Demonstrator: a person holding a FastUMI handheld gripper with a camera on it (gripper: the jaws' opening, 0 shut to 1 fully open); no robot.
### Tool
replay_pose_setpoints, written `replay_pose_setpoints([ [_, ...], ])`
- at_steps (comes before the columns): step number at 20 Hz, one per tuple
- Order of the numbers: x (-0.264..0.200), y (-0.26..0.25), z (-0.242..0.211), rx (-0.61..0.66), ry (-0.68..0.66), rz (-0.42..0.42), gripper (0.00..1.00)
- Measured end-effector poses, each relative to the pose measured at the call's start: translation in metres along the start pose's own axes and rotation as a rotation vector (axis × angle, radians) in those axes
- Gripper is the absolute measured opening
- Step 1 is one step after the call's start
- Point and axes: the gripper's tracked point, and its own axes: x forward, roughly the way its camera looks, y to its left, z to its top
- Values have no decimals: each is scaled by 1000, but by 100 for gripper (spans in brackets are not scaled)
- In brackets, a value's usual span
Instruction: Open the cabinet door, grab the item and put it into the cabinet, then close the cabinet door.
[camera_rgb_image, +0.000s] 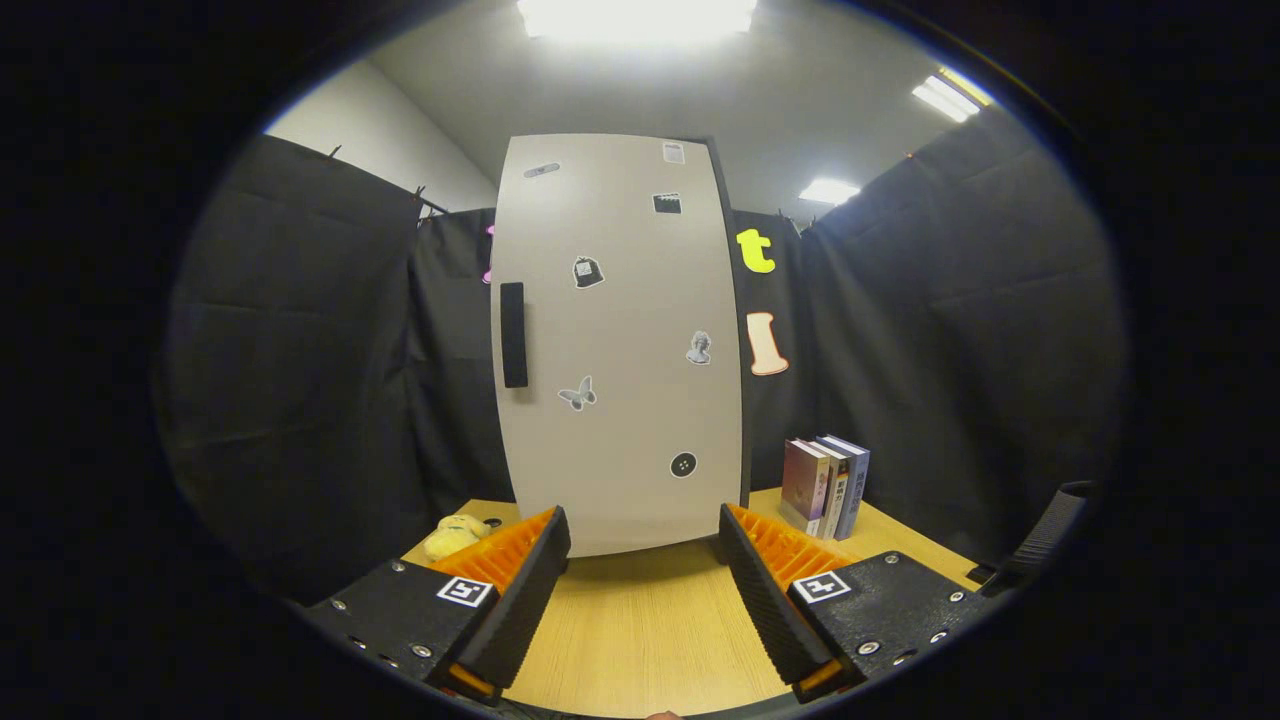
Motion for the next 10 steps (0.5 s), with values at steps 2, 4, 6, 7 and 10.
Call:
replay_pose_setpoints([
  [2,-1,2,-1,-7,3,2,93],
  [4,-2,5,1,-9,-3,7,93],
  [6,-2,7,2,-15,-7,11,93],
  [7,-2,7,4,-18,-9,11,93],
  [10,-1,9,3,-21,-11,12,93],
])
